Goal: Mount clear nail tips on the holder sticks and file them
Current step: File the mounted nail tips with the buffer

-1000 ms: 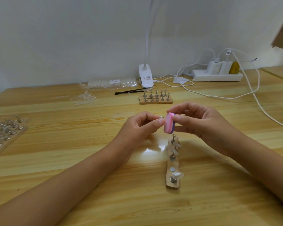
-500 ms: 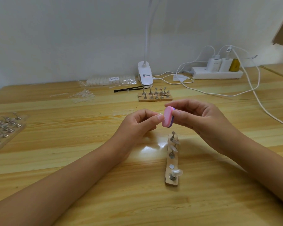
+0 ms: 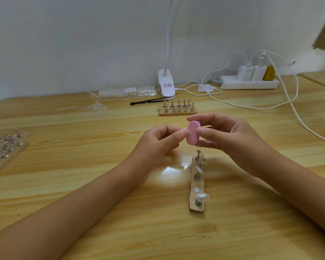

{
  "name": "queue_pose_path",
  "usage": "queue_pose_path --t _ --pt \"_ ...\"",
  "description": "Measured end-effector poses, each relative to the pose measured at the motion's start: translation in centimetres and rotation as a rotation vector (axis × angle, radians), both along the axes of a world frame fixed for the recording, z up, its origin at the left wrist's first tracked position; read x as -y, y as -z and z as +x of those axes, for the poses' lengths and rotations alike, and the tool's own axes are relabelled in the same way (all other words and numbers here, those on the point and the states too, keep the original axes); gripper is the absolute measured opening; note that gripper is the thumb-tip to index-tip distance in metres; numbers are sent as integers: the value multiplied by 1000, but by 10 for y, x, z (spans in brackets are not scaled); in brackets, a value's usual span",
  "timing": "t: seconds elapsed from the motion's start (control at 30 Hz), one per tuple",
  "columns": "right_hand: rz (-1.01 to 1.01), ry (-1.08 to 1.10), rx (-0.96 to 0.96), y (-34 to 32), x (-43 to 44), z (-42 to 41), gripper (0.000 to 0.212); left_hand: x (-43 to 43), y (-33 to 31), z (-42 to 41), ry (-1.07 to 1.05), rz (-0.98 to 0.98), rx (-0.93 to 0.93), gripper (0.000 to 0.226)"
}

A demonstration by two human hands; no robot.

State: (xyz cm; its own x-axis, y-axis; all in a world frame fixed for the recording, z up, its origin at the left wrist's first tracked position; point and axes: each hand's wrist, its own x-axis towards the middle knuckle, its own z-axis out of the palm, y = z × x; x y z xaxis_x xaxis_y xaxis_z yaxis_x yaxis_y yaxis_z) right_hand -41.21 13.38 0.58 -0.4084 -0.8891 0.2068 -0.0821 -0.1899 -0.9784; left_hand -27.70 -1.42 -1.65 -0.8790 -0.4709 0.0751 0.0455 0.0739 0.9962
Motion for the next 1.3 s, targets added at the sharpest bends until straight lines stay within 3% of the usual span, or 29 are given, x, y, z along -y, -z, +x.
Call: queue_pose_path --t 0.27,0.97,1.3 --pt "-1 2 53 0 0 -3 29 0 0 -1 0 9 -6 28" --pt "52 -14 -85 -1 -2 3 30 -2 0 -1 -5 50 -39 24" --pt "19 48 -21 -1 0 4 33 -2 -1 -1 -7 46 -38 25"
